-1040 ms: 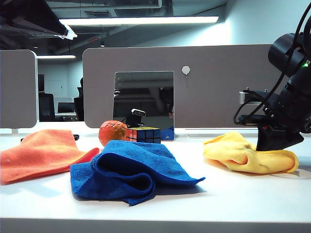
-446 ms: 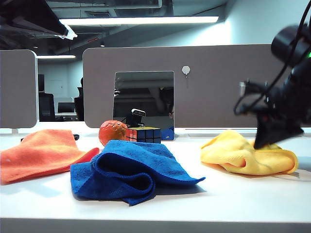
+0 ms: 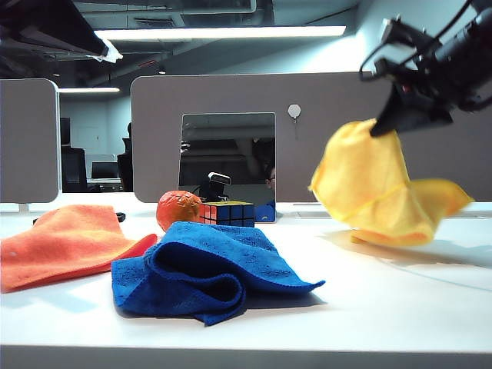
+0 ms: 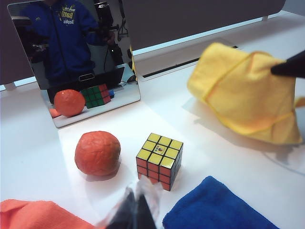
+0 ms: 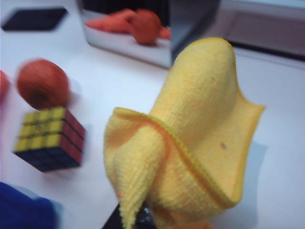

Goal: Pick up a rag that is the same color as the top surface of the Rubik's Cube and cover the cube with it.

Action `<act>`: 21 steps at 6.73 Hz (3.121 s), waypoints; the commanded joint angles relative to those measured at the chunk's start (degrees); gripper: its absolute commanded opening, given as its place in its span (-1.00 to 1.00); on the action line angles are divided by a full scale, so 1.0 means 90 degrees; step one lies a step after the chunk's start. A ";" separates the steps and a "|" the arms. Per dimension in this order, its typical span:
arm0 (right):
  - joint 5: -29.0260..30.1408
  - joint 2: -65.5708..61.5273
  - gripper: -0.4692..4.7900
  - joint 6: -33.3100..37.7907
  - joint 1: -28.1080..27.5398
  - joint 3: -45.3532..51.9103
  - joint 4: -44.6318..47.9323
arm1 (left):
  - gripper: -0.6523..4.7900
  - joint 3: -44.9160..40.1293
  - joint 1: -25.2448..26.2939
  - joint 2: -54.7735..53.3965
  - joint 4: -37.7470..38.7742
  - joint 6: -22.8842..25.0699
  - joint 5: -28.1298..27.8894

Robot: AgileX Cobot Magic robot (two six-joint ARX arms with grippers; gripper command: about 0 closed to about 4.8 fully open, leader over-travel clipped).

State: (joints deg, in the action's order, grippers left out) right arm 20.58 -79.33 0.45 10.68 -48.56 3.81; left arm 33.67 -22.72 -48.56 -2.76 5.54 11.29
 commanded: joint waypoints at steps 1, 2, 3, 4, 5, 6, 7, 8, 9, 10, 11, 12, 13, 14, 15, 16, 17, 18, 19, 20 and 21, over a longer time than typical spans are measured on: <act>0.0561 0.0114 -0.83 0.0447 0.1251 -0.0695 0.0634 | -0.78 0.0027 -0.0002 0.0012 -0.0063 0.0000 -0.0012; 0.0529 0.0109 -0.83 0.0447 0.1668 -0.0971 0.0656 | -0.78 0.0027 0.0000 0.0012 -0.0058 0.0000 -0.0012; 0.0580 0.0114 -0.83 0.0474 0.2684 -0.1056 0.0811 | -0.78 0.0027 -0.0002 0.0012 0.0024 0.0000 -0.0012; -0.0947 -0.0340 -0.83 0.0036 0.2953 -0.1056 0.0945 | -0.78 0.0027 -0.0002 0.0012 0.0058 0.0000 -0.0012; -0.0947 -0.0556 -0.83 0.0036 0.2858 -0.1056 0.0954 | -0.78 0.0027 -0.0002 0.0012 0.0061 0.0000 -0.0012; -0.1120 -0.1127 -0.83 0.0012 0.2739 -0.1056 0.1049 | -0.78 0.0027 -0.0002 0.0012 0.0063 0.0000 -0.0012; -0.1600 -0.1394 -0.83 -0.0143 0.2710 -0.1056 0.1205 | -0.78 0.0027 -0.0002 0.0012 0.0061 0.0000 -0.0010; -0.2470 -0.1715 -0.83 -0.0216 0.2557 -0.1066 0.1579 | -0.78 0.0027 -0.0002 0.0012 0.0063 0.0000 0.0010; -0.2555 -0.1746 -0.83 -0.0216 0.2470 -0.1066 0.1615 | -0.78 0.0027 -0.0002 0.0012 0.0061 0.0000 0.0007; -0.2586 -0.1751 -0.83 -0.0209 0.2351 -0.1078 0.1605 | -0.78 0.0027 -0.0002 0.0012 0.0058 0.0000 0.0007; -0.2567 -0.1751 -0.78 -0.0194 0.2254 -0.1078 0.1549 | -0.78 0.0027 -0.0002 0.0012 0.0061 0.0000 0.0007; -0.2584 -0.1749 0.23 -0.0197 0.2210 -0.1078 0.1214 | -0.78 0.0027 -0.0002 0.0012 0.0058 0.0000 0.0007; -0.2630 -0.1749 0.46 -0.0197 0.2210 -0.1086 0.1287 | -0.78 0.0027 -0.0002 0.0012 0.0063 0.0000 0.0007; -0.2691 -0.1741 0.46 -0.0199 0.2169 -0.1122 0.1496 | -0.78 0.0027 -0.0002 0.0012 0.0061 0.0000 0.0007; -0.3184 -0.1634 0.46 -0.0219 0.2076 -0.1382 0.1656 | -0.78 0.0027 -0.0002 0.0012 0.0058 0.0000 0.0005; -0.3463 -0.1236 0.46 -0.0250 0.2006 -0.1625 0.1656 | -0.78 0.0027 0.0000 0.0012 0.0051 0.0002 -0.0017; -0.3706 -0.0765 0.46 -0.0362 0.1894 -0.1683 0.1656 | -0.78 0.0027 0.0000 0.0012 0.0044 0.0002 -0.0027; -0.3961 0.0364 0.39 -0.0381 0.1304 -0.1683 0.0539 | -0.78 0.0027 0.0002 0.0015 0.0051 0.0000 -0.1124; -0.3961 0.1260 -0.65 -0.0381 0.0641 -0.1678 -0.1185 | -0.78 0.0027 0.0102 0.0019 -0.0015 -0.0010 -0.1715; -0.3852 0.1498 -0.83 -0.0384 0.0486 -0.1671 -0.1481 | -0.78 0.0029 0.0321 0.0027 -0.0117 -0.0202 -0.1681; -0.2565 0.2334 -0.84 -0.0333 0.0005 -0.1605 -0.1948 | -0.78 0.0029 0.0950 0.0206 -0.0486 -0.0697 -0.1656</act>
State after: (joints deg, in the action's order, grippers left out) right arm -5.19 -59.72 -2.87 11.03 -63.31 -13.54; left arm 33.67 -15.05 -47.27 -5.39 -0.10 -3.64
